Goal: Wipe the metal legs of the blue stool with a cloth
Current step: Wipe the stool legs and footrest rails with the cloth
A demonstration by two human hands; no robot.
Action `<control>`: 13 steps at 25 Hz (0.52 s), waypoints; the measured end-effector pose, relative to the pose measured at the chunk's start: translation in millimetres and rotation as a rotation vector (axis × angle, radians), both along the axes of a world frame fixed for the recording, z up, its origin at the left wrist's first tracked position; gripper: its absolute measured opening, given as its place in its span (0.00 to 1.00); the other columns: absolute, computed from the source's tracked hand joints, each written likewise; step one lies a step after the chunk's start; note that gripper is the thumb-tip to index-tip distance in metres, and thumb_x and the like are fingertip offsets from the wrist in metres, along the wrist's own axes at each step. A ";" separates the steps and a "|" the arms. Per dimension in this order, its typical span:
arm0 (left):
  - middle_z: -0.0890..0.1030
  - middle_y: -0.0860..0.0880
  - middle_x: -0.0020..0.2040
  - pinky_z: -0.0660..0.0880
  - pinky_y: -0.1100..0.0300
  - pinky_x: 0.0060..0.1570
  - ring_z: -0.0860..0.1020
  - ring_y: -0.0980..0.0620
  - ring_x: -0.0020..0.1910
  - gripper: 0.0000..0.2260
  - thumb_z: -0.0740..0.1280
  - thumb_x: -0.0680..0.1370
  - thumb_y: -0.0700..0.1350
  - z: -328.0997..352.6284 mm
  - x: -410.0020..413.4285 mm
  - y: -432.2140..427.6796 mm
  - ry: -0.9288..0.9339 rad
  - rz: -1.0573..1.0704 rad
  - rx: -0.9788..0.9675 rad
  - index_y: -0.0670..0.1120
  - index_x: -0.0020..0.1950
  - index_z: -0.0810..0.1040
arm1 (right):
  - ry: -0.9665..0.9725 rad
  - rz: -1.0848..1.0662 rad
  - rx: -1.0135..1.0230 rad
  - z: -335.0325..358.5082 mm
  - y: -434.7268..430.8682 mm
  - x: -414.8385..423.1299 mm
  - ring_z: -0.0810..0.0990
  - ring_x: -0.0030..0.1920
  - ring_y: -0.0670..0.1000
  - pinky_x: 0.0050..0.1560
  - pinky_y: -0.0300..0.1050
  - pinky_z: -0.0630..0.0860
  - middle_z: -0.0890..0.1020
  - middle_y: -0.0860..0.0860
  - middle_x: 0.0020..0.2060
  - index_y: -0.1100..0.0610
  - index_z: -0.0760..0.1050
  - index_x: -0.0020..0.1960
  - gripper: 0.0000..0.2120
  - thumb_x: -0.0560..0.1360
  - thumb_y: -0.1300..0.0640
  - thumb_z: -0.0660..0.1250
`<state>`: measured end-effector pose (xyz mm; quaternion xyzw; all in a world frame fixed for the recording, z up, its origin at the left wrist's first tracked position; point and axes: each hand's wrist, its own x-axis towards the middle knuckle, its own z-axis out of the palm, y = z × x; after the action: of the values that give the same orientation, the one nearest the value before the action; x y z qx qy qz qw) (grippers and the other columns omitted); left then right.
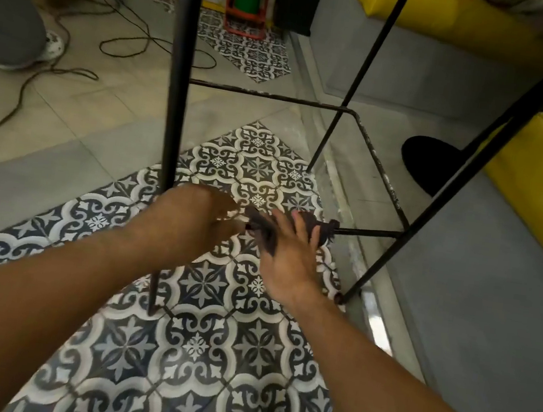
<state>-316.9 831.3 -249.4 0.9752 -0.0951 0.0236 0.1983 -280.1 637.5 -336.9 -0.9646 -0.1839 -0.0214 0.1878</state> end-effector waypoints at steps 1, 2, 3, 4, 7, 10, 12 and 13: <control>0.80 0.54 0.37 0.76 0.58 0.35 0.78 0.54 0.35 0.13 0.62 0.77 0.61 2.6 -7.1 10.6 0.007 -0.016 -0.016 0.54 0.44 0.79 | -0.009 0.024 0.010 2.6 -4.8 -1.1 0.50 0.75 0.48 0.71 0.55 0.33 0.65 0.43 0.72 0.44 0.63 0.70 0.23 0.79 0.39 0.45; 0.78 0.54 0.32 0.72 0.60 0.31 0.76 0.56 0.31 0.15 0.60 0.77 0.61 5.9 -14.8 22.6 0.039 -0.029 -0.006 0.55 0.38 0.77 | -0.004 0.019 -0.002 6.6 -10.0 1.2 0.51 0.75 0.47 0.71 0.53 0.34 0.66 0.43 0.72 0.43 0.63 0.70 0.22 0.80 0.40 0.46; 0.76 0.55 0.29 0.68 0.61 0.28 0.74 0.57 0.28 0.17 0.59 0.77 0.63 8.1 -21.6 34.4 0.067 -0.030 0.016 0.55 0.34 0.75 | 0.021 -0.008 -0.030 9.8 -15.8 8.0 0.54 0.75 0.48 0.72 0.53 0.35 0.67 0.45 0.70 0.43 0.64 0.70 0.21 0.80 0.41 0.47; 0.74 0.55 0.27 0.65 0.63 0.26 0.73 0.59 0.26 0.19 0.57 0.75 0.65 10.9 -26.3 46.8 0.075 -0.022 0.048 0.55 0.32 0.74 | 0.066 -0.058 -0.065 15.3 -19.8 16.4 0.57 0.74 0.50 0.74 0.54 0.38 0.71 0.46 0.68 0.44 0.68 0.68 0.20 0.81 0.42 0.47; 0.73 0.55 0.22 0.61 0.64 0.23 0.70 0.60 0.22 0.27 0.52 0.68 0.73 21.6 -26.0 83.6 -0.046 -0.004 0.086 0.53 0.30 0.76 | 0.157 -0.300 -0.125 25.1 -0.8 29.6 0.64 0.69 0.54 0.73 0.59 0.43 0.76 0.50 0.61 0.46 0.74 0.61 0.19 0.82 0.45 0.48; 0.80 0.57 0.34 0.64 0.65 0.26 0.73 0.63 0.29 0.25 0.55 0.67 0.72 31.5 -5.0 106.5 -0.121 -0.106 0.047 0.55 0.39 0.82 | 0.134 -0.428 0.049 9.2 46.1 8.9 0.45 0.76 0.51 0.73 0.61 0.38 0.64 0.49 0.73 0.52 0.69 0.69 0.23 0.81 0.42 0.49; 0.79 0.60 0.38 0.63 0.69 0.29 0.73 0.65 0.32 0.23 0.58 0.69 0.69 37.8 10.0 109.1 -0.123 -0.236 0.049 0.56 0.46 0.83 | 0.070 -0.377 0.144 -2.9 57.1 -13.0 0.32 0.74 0.48 0.74 0.62 0.42 0.51 0.45 0.77 0.49 0.61 0.75 0.25 0.81 0.42 0.48; 0.76 0.62 0.37 0.63 0.71 0.29 0.73 0.66 0.32 0.22 0.58 0.69 0.68 39.8 14.9 108.6 -0.104 -0.302 0.047 0.56 0.47 0.83 | 0.057 -0.347 0.122 -5.0 54.6 -21.0 0.30 0.73 0.48 0.74 0.61 0.43 0.46 0.43 0.78 0.47 0.55 0.77 0.26 0.81 0.42 0.47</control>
<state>-301.9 939.9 -209.6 0.9516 -0.2515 0.0417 0.1715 -301.1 692.1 -341.9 -0.9688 -0.0075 -0.0376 0.2448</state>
